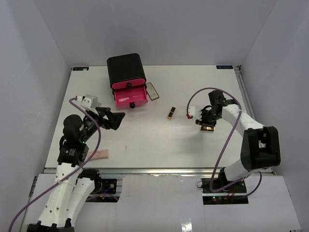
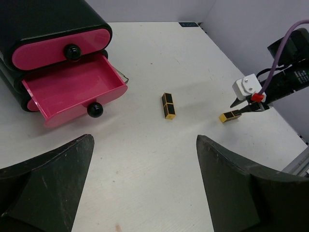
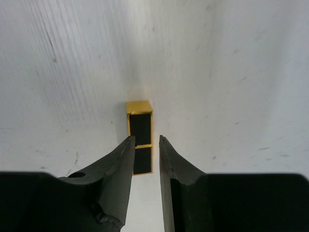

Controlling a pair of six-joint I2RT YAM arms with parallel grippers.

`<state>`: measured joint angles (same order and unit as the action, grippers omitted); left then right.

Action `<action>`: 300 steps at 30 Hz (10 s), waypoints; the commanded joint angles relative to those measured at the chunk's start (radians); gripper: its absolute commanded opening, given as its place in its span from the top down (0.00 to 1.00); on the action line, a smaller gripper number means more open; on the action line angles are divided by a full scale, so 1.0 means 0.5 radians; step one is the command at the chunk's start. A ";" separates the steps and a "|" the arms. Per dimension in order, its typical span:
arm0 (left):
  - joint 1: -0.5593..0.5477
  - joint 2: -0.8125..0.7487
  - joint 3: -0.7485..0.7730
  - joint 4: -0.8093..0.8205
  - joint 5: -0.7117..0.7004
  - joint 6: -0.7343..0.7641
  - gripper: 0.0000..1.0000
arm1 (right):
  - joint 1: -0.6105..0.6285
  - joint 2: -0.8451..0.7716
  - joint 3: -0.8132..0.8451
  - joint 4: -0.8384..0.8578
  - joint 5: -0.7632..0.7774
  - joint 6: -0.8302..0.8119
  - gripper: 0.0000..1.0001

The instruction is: Organize the makeup

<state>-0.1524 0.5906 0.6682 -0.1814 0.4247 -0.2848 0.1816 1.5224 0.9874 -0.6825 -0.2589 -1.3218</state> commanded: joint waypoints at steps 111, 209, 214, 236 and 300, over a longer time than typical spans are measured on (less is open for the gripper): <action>-1.216 2.053 1.164 -0.154 -0.870 -0.118 0.11 | -0.544 -0.819 -0.553 1.755 -1.342 2.631 0.07; 0.099 1.196 0.239 0.500 0.145 -0.756 0.87 | -0.731 -0.805 -0.637 1.672 -1.922 2.166 0.35; -0.296 1.278 0.127 0.390 0.004 -0.236 0.89 | -0.669 -0.827 -0.647 1.600 -1.883 1.985 0.44; -1.057 2.455 0.753 0.021 -1.652 1.971 0.85 | -0.619 -0.781 -0.639 1.543 -1.811 1.923 0.43; -0.585 1.801 0.492 0.605 -1.472 -0.341 0.27 | -0.624 -0.765 -0.626 1.525 -1.808 1.914 0.41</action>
<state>-0.4750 1.4650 0.9483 0.0773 -0.2555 -0.1308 -0.1307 1.1408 0.6689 0.0757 -1.1545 -0.3489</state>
